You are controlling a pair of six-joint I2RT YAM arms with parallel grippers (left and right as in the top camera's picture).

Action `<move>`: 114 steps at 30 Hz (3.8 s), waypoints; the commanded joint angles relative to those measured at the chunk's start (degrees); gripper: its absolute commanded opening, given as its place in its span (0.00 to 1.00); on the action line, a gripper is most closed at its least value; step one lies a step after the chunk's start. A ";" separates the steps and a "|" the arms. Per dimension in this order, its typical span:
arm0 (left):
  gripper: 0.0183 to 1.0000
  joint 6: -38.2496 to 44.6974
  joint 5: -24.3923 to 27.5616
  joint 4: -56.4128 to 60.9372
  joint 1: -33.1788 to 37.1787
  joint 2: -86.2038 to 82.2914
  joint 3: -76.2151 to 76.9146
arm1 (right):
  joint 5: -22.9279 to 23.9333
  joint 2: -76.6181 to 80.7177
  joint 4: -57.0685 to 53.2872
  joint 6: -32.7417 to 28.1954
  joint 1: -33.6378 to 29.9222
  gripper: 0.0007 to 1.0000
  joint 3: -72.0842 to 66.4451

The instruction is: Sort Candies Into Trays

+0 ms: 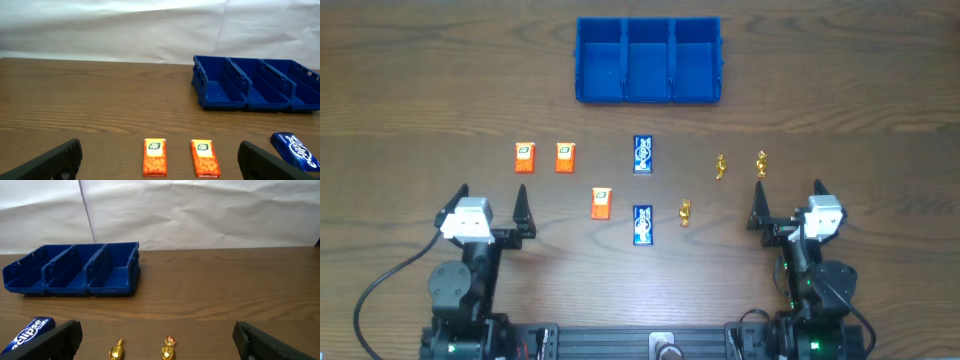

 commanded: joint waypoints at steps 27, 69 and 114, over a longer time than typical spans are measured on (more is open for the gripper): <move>1.00 0.85 0.98 -2.01 0.20 -0.31 -1.03 | 0.72 -0.46 -0.46 -0.31 0.48 1.00 -0.11; 1.00 1.03 1.88 -22.99 0.94 68.96 44.24 | 0.74 -0.46 -0.46 -0.33 0.48 1.00 -0.11; 0.31 -13.64 -7.34 -49.29 -17.77 131.25 123.60 | 0.72 -0.46 -0.46 -0.31 0.48 1.00 -0.11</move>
